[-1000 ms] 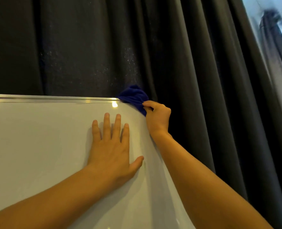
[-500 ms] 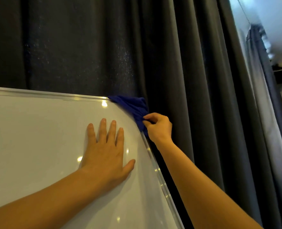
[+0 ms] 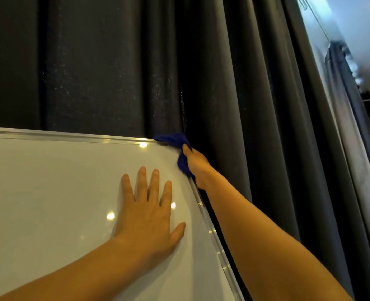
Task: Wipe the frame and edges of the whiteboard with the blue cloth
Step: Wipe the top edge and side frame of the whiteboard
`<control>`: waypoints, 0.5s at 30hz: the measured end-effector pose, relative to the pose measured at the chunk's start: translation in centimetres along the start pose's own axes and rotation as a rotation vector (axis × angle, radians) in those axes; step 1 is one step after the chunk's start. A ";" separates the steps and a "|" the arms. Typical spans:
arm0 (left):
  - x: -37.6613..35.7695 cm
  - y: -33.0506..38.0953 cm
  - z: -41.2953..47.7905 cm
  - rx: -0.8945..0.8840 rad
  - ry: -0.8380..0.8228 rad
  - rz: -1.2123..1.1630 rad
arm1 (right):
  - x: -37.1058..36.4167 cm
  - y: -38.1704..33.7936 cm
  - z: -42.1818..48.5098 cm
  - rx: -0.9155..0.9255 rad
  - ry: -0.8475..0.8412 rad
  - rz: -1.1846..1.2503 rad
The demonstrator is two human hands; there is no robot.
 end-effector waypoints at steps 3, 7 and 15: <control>-0.2 -0.4 -0.2 0.004 0.011 0.000 | 0.7 3.3 -1.9 -0.090 0.036 -0.088; -0.1 -0.9 -0.5 0.018 0.031 0.013 | 2.0 6.3 -6.0 -0.025 0.028 -0.163; 0.2 -1.2 -0.8 0.028 0.068 0.028 | 5.0 11.2 -13.3 -0.001 -0.028 -0.388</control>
Point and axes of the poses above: each hand's wrist, its own z-axis towards the middle knuckle, its own x-axis out of the back of the hand, y = z × x, the point moved 8 cm from there along z, towards the middle knuckle, and after that the axes turned 3 degrees about y, right-handed, at the moved point
